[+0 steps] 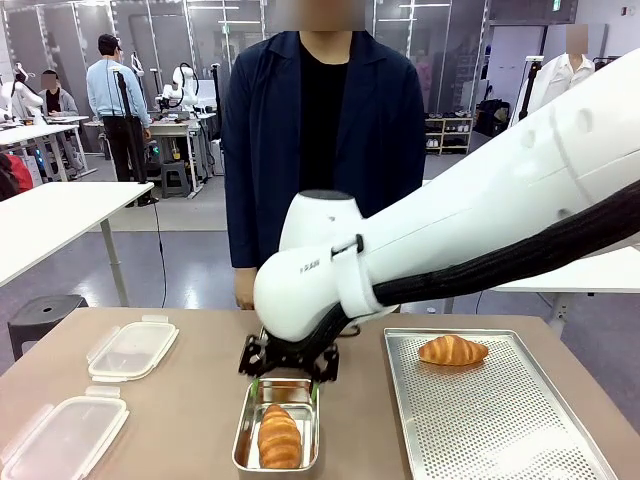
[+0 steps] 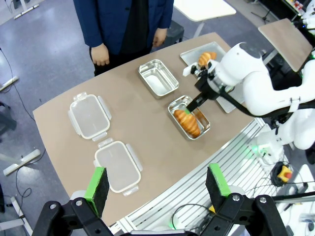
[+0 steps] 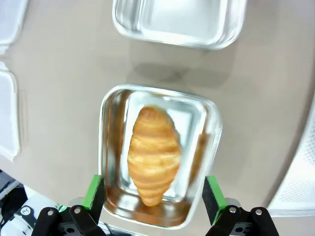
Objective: Place the bread into the airtight container.
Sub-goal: Pick up a Butter Roll and place it into an empty Airtight Container.
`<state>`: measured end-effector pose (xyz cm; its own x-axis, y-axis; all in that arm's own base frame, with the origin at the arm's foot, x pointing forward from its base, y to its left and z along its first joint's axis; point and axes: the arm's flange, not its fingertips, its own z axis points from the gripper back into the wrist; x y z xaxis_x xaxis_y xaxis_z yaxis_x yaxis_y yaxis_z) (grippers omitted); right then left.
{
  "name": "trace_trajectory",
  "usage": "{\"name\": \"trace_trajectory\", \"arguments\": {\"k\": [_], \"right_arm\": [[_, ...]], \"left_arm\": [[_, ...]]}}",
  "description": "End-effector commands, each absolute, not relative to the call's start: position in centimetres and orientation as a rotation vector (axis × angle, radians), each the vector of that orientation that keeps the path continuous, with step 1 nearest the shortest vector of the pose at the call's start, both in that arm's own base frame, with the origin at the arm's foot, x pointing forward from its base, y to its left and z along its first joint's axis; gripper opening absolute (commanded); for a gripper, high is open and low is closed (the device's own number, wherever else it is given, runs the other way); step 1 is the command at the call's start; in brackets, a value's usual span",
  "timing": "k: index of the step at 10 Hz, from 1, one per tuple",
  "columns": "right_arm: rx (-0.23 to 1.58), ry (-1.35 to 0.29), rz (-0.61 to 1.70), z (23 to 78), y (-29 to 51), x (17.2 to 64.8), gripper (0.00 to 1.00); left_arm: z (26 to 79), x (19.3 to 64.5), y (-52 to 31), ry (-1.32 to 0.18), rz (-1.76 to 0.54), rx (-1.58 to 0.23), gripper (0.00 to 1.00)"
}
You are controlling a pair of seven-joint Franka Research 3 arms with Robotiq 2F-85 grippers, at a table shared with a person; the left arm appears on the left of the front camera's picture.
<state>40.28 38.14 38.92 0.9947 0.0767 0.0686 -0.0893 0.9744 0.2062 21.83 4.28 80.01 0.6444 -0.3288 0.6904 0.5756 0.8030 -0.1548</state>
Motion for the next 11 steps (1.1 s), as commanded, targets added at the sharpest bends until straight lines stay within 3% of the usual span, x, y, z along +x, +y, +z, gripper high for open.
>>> {"name": "trace_trajectory", "arguments": {"k": [1,3,7,11], "right_arm": [[0.188,-0.168,0.173,43.9,32.1,39.3,1.0],[0.156,-0.199,0.242,47.7,24.8,38.8,1.0],[0.087,-0.257,0.32,49.1,12.8,41.1,1.0],[0.036,-0.24,0.443,48.9,6.9,43.3,1.0]], "left_arm": [[80.1,21.7,4.2,-0.699,-0.557,-0.386,1.0],[80.1,21.7,4.2,-0.699,-0.557,-0.386,1.0],[80.1,21.7,4.2,-0.699,-0.557,-0.386,1.0],[80.1,21.7,4.2,-0.699,-0.557,-0.386,1.0]]}}
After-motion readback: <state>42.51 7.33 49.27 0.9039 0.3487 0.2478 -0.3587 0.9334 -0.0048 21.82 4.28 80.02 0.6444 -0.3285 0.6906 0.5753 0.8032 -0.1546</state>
